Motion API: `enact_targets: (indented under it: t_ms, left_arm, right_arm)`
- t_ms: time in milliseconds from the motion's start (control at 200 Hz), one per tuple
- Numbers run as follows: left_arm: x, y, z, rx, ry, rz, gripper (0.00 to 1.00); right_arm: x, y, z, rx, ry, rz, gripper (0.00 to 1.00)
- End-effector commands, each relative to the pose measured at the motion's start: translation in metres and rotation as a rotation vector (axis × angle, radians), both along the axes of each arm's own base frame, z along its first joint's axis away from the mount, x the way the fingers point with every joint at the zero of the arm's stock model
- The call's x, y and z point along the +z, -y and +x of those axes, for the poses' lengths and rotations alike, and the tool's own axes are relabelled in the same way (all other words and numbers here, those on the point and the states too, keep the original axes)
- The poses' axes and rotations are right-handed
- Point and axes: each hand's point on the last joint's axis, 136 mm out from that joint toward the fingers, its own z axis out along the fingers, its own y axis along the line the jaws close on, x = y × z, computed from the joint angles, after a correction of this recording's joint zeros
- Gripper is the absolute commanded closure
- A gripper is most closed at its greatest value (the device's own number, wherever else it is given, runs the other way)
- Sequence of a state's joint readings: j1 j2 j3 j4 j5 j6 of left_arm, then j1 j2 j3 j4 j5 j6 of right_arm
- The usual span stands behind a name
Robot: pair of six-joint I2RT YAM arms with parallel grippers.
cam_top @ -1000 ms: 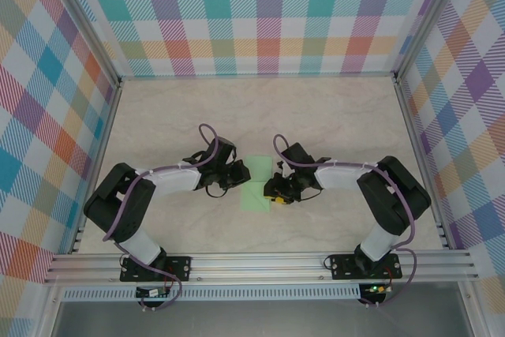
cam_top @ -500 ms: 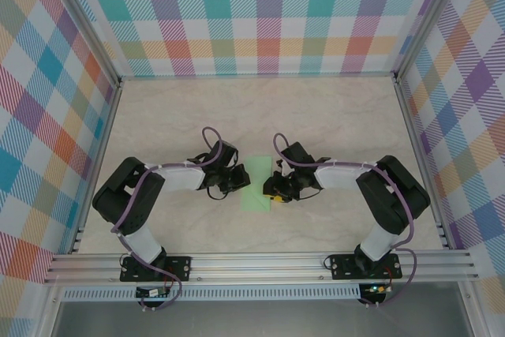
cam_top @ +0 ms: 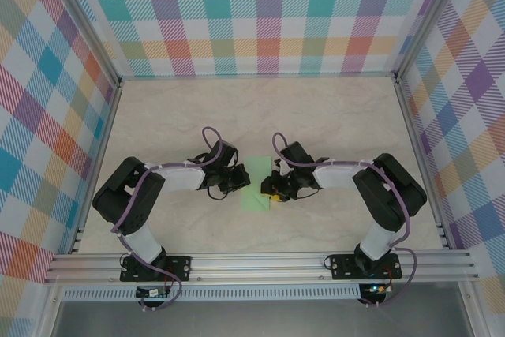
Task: Fold a paper plane with a square sheet of paper (pick it up from the middle)
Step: Turn over the paper at the center of the table.
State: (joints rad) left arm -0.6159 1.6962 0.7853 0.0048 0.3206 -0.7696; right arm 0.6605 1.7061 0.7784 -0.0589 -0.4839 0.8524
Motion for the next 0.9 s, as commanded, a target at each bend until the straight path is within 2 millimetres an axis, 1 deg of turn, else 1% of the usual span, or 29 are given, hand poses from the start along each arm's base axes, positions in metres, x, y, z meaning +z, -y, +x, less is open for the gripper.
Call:
enact_targets:
  t_ms: [0, 100, 220, 350, 460, 535, 595, 740, 830, 895]
  left_arm:
    - [0.006, 0.002, 0.001, 0.006, 0.021, 0.0, 0.92]
    - [0.007, 0.0, 0.0, 0.016, 0.026, -0.001, 0.92]
    - [0.012, -0.006, 0.0, 0.045, 0.044, 0.01, 0.92]
    - [0.02, -0.02, 0.0, 0.101, 0.072, 0.041, 0.92]
    - [0.035, -0.035, -0.001, 0.148, 0.111, 0.066, 0.91]
    - [0.046, -0.045, -0.003, 0.173, 0.14, 0.08, 0.9]
    - [0.055, -0.053, -0.005, 0.197, 0.16, 0.085, 0.89]
    - [0.077, -0.071, -0.011, 0.247, 0.211, 0.08, 0.83]
    - [0.086, -0.082, -0.015, 0.269, 0.232, 0.081, 0.8]
    - [0.091, -0.086, -0.017, 0.275, 0.244, 0.08, 0.78]
  right_arm:
    - [0.004, -0.006, 0.004, 0.02, 0.013, 0.046, 0.68]
    - [0.005, -0.007, 0.005, 0.025, 0.022, 0.057, 0.69]
    - [0.008, -0.008, 0.007, 0.042, 0.041, 0.06, 0.77]
    - [0.014, -0.009, 0.009, 0.065, 0.058, 0.058, 0.8]
    - [0.021, -0.008, 0.011, 0.084, 0.076, 0.053, 0.84]
    - [0.029, -0.008, 0.013, 0.092, 0.097, 0.05, 0.88]
    - [0.035, -0.007, 0.013, 0.1, 0.112, 0.042, 0.89]
    - [0.052, 0.0, 0.016, 0.137, 0.16, -0.019, 0.92]
    - [0.066, 0.009, 0.019, 0.169, 0.202, -0.079, 0.92]
    - [0.074, 0.02, 0.021, 0.193, 0.228, -0.159, 0.92]
